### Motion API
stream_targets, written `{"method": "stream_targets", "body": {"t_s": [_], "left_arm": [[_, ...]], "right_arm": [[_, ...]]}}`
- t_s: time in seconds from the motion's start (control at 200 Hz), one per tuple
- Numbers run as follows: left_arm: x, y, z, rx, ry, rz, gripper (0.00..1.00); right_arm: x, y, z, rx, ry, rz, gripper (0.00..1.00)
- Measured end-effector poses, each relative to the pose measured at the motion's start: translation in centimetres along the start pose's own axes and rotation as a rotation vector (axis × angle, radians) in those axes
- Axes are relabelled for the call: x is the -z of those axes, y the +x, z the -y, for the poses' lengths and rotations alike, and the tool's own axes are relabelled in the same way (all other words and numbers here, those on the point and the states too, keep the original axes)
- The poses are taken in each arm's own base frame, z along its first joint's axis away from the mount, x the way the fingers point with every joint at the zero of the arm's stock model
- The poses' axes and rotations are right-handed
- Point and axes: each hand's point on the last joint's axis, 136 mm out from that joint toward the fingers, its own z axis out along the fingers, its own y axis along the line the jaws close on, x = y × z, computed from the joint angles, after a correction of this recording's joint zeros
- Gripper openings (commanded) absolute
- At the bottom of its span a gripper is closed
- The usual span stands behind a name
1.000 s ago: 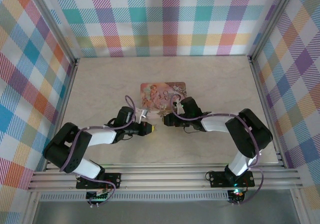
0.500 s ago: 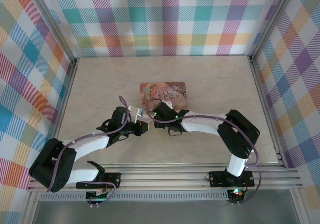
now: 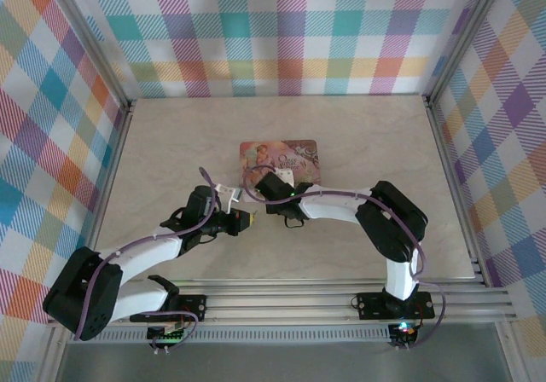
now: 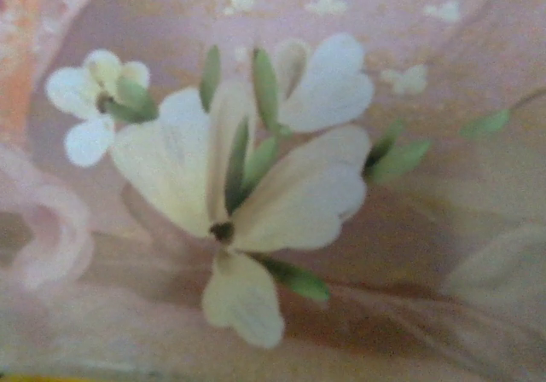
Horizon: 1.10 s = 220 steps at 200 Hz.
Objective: Unlock the padlock with the key
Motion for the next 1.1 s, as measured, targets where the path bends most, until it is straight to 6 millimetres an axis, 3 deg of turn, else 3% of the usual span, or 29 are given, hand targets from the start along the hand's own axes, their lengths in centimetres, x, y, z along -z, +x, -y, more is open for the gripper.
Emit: {"method": "stream_targets", "body": {"t_s": [0.345,0.61,0.885,1.1], "left_arm": [[0.2,0.4,-0.1,0.001,-0.001,-0.003,0.00],[0.3,0.9,-0.2,0.006,-0.007,-0.013,0.00],[0.4,1.0,-0.4,-0.011,-0.014,-0.014,0.00],[0.4,1.0,-0.2,-0.035,-0.003,-0.014,0.00]], "right_arm": [[-1.0,-0.9,0.4,-0.024,0.012,0.008,0.52],[-1.7,-1.4,0.2,-0.036,0.013,0.013,0.30],[-1.6,-1.6,-0.3,-0.030,-0.014,0.009,0.16],[0.3,-2.0,-1.0,-0.035,-0.121,-0.046,0.04]]}}
